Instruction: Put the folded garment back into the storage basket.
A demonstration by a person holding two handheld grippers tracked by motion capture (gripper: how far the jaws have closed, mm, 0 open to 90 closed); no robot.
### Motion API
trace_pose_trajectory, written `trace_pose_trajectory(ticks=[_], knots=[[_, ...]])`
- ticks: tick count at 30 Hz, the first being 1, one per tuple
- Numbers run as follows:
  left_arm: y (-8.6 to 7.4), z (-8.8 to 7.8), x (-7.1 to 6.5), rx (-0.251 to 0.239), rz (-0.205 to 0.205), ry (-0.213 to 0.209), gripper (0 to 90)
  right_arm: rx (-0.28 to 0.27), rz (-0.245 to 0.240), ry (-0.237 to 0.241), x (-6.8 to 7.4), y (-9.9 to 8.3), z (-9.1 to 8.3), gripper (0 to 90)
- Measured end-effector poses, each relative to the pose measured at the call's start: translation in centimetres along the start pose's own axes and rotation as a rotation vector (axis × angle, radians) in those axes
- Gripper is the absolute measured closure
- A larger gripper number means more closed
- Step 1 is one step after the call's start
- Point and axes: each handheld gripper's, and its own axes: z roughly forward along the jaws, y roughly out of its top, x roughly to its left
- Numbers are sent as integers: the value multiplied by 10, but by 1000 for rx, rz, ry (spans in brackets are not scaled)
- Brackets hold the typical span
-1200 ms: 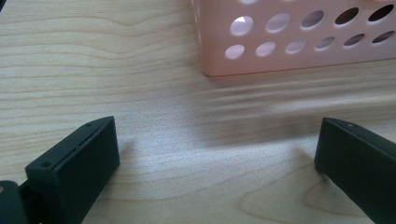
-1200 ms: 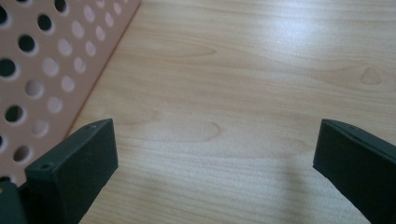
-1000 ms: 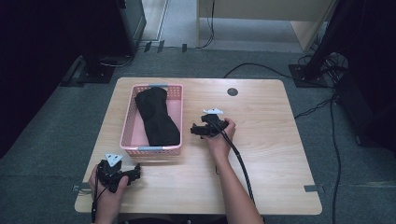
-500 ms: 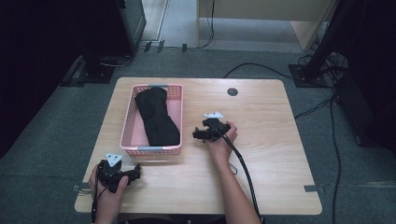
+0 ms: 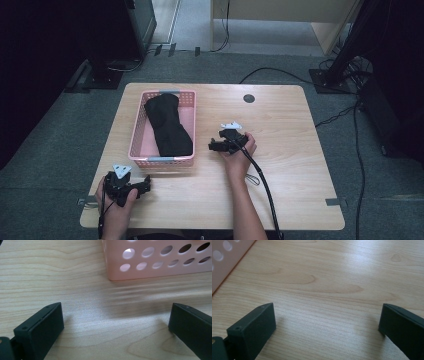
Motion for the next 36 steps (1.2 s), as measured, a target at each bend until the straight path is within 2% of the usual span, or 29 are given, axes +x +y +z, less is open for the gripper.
trace_pose_trajectory(ticks=[10,36], knots=[[0,0,0,0,-1,0,0,-2,-9,6,-7,-4,-4,2],[0,0,0,0,-1,0,0,0,21,-20,-33,-13,-14,2]])
